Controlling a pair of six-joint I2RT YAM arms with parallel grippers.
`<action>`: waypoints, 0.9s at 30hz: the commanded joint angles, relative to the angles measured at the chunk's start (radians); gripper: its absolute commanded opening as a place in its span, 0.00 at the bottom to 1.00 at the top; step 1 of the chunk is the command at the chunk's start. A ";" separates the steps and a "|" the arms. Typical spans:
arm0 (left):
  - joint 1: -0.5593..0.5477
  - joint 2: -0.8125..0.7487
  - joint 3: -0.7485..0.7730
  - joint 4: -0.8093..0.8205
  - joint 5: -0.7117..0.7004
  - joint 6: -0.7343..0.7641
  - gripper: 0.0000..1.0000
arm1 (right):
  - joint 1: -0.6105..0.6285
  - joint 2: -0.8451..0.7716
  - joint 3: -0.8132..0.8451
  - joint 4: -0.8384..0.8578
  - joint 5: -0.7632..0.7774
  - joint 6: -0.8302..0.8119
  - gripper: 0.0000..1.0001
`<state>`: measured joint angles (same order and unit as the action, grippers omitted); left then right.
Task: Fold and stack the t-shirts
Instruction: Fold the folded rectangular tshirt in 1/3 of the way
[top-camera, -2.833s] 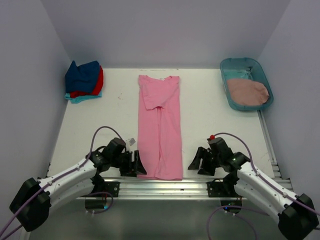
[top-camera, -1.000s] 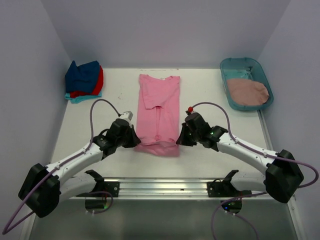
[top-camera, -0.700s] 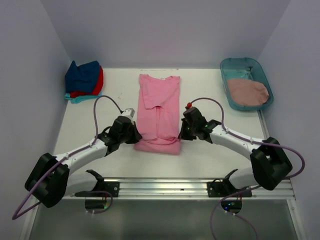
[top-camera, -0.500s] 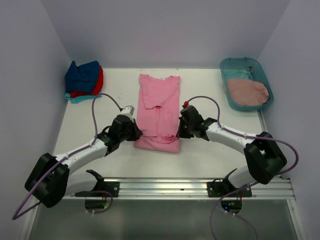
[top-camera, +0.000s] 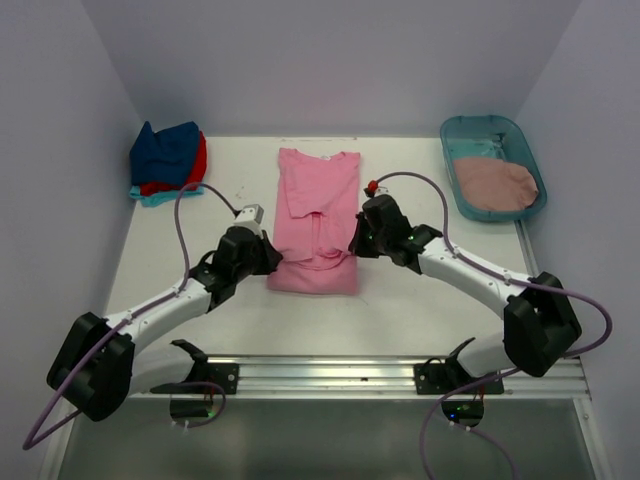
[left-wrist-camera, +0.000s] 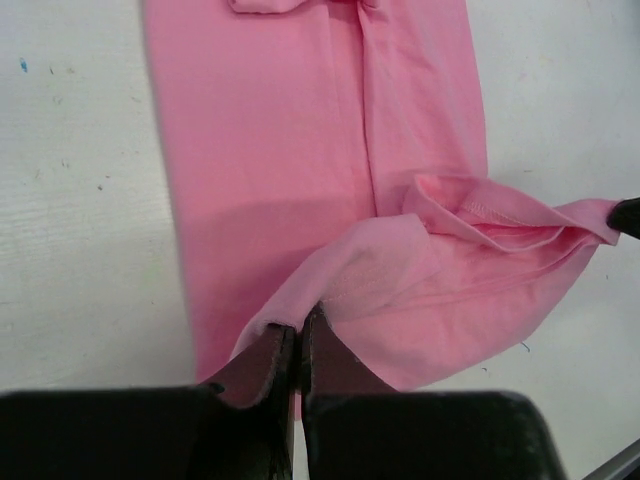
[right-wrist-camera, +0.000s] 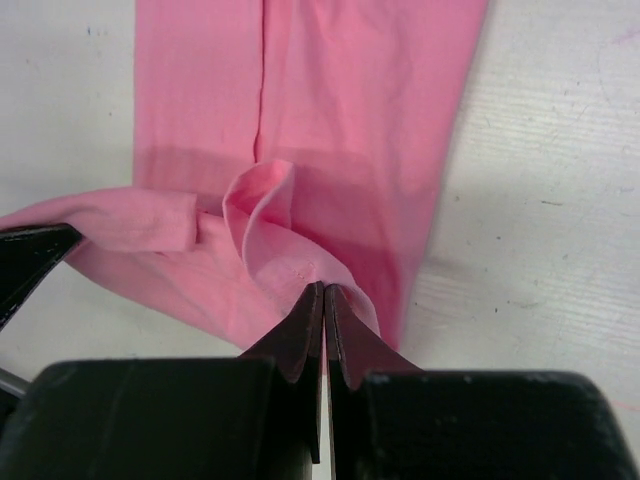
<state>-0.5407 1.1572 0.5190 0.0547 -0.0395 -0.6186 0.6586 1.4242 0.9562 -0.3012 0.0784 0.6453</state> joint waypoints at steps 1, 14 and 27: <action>0.024 -0.001 0.047 0.057 -0.034 0.037 0.00 | -0.005 -0.018 0.056 -0.018 0.052 -0.033 0.00; 0.189 0.384 0.372 0.140 0.166 0.095 0.17 | -0.108 0.244 0.326 -0.044 0.138 -0.095 0.17; 0.303 0.225 0.410 0.079 0.245 0.085 1.00 | -0.105 0.173 0.292 -0.016 0.250 -0.130 0.99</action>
<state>-0.2325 1.4788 1.0176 0.1036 0.1387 -0.5365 0.5392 1.7481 1.3510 -0.3748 0.3279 0.5217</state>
